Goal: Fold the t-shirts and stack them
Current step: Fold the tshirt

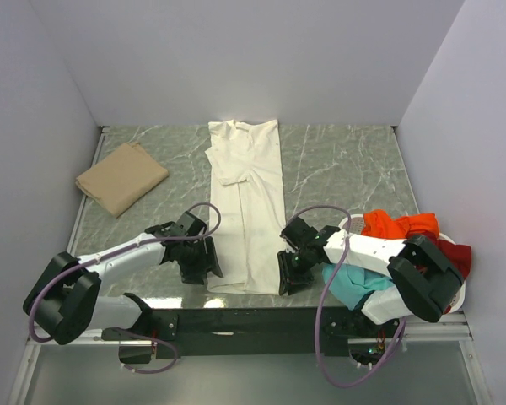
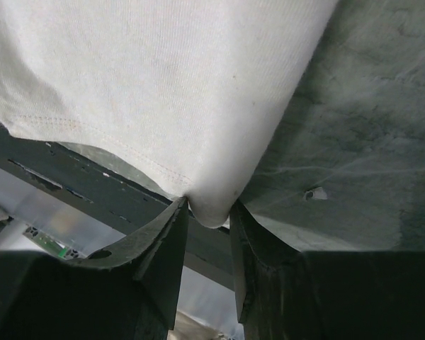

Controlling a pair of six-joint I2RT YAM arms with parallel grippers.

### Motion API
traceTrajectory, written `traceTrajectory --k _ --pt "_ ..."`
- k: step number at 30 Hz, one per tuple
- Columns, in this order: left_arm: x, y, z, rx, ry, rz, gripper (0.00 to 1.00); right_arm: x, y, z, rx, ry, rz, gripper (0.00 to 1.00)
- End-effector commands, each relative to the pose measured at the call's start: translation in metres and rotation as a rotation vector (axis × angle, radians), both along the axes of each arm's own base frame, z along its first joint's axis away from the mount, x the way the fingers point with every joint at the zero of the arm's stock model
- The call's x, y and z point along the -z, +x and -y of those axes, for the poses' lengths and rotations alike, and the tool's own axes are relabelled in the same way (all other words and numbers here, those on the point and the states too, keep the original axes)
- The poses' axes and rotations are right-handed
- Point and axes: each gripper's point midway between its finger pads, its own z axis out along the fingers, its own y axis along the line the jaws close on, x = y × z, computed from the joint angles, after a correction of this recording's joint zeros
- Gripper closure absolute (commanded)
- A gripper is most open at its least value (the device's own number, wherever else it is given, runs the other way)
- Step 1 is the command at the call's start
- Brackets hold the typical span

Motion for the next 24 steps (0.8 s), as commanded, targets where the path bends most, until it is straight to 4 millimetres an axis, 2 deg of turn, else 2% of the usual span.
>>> traceTrajectory --k 1,9,21,24 --pt "0.0 -0.007 0.004 -0.008 -0.028 -0.008 0.31 0.006 0.0 0.004 0.001 -0.019 0.017 0.62" --pt "0.007 -0.021 -0.001 -0.001 0.005 -0.052 0.49 0.006 -0.001 0.003 0.003 -0.024 0.013 0.63" --pt "0.012 -0.025 0.004 0.023 -0.002 -0.073 0.78 0.009 -0.003 0.002 -0.001 -0.029 0.005 0.63" --pt "0.013 -0.026 0.003 0.025 0.006 -0.078 0.88 0.007 -0.001 0.001 0.004 -0.027 0.01 0.63"
